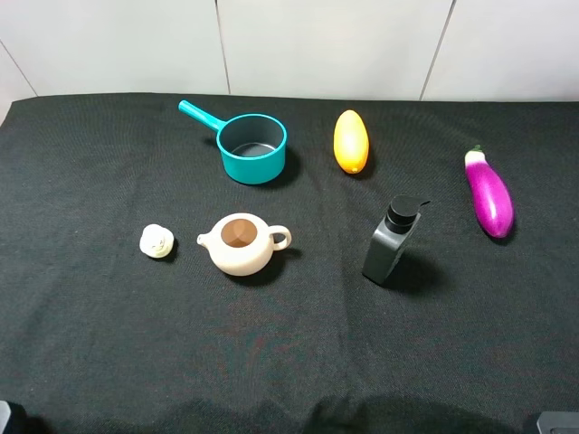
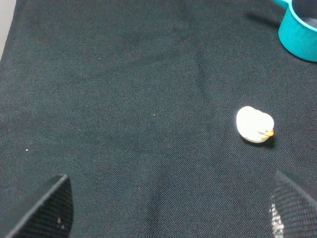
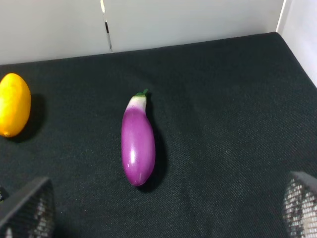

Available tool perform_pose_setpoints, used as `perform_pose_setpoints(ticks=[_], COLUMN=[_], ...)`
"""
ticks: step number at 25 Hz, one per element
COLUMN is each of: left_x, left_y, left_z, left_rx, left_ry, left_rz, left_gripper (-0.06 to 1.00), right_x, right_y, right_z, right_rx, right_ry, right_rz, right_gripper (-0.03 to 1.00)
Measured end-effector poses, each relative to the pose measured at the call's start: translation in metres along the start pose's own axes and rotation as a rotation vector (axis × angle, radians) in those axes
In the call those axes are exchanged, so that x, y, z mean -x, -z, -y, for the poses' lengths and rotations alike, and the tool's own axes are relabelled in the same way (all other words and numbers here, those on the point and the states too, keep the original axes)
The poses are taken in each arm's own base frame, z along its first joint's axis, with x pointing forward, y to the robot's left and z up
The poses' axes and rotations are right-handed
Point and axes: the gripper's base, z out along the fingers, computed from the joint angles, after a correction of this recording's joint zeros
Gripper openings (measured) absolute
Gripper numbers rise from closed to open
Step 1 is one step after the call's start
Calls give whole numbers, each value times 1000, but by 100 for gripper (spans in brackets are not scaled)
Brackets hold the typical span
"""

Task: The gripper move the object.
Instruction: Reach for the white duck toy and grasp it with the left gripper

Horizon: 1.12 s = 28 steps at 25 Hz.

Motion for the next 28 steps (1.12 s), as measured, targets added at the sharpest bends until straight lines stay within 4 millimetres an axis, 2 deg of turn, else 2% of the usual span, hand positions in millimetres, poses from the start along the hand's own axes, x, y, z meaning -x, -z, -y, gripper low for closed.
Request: perform_pose_setpoints(ticks=[28], left_x=[0], left_y=[0], left_z=[0], left_rx=[0], left_ry=[0], left_rz=[0], left_gripper=[83], right_x=[0], right_y=[0], right_z=[0], right_rx=[0], right_ry=[0], right_rz=[0], right_gripper=[69])
